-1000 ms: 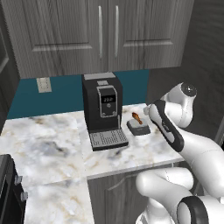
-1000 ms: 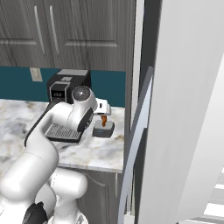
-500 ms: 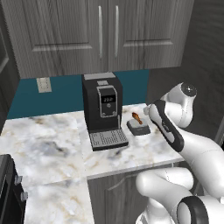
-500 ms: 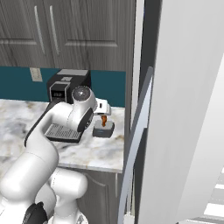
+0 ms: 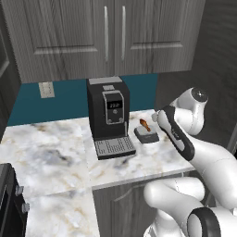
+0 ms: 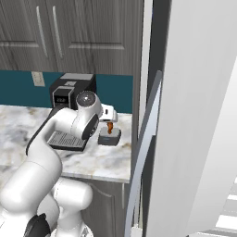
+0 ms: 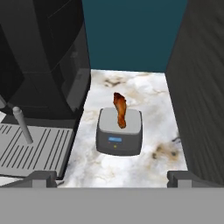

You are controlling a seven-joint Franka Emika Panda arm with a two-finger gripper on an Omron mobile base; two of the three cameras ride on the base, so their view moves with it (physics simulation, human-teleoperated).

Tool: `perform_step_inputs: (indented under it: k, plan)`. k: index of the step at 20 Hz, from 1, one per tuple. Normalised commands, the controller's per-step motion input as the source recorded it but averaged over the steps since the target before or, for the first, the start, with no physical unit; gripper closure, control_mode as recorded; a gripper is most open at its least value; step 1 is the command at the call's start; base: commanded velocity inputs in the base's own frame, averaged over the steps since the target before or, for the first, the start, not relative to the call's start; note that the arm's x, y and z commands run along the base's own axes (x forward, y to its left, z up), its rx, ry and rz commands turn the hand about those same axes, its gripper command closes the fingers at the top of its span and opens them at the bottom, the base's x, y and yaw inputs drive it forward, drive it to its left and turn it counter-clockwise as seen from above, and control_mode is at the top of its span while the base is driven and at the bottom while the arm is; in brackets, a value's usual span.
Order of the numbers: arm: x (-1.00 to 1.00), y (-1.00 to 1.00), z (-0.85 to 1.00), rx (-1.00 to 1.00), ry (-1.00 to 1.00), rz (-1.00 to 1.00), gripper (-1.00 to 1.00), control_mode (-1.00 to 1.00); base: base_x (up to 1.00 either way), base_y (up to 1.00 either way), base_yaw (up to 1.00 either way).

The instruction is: Take the chicken drumstick from the fridge and place it on the digital scale on the counter by the fridge. Wait a few seconds for a reading, then move it to the plate on the dining counter.

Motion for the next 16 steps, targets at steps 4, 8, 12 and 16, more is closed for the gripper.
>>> perform_step_inputs:
  k: [4,8,12,16]
  plan:
    - [0.0,0.0,-0.02,0.0,0.03,0.0,-1.0,-1.0,0.0,0.0,0.0]
    - [0.0,0.0,-0.01,0.0,0.02,0.0,-1.0,-1.0,0.0,0.0,0.0]
    - [0.0,0.0,-0.01,0.0,0.03,0.0,-1.0,-1.0,0.0,0.0,0.0]
    - [0.0,0.0,-0.03,0.0,0.03,0.0,-1.0,-1.0,0.0,0.0,0.0]
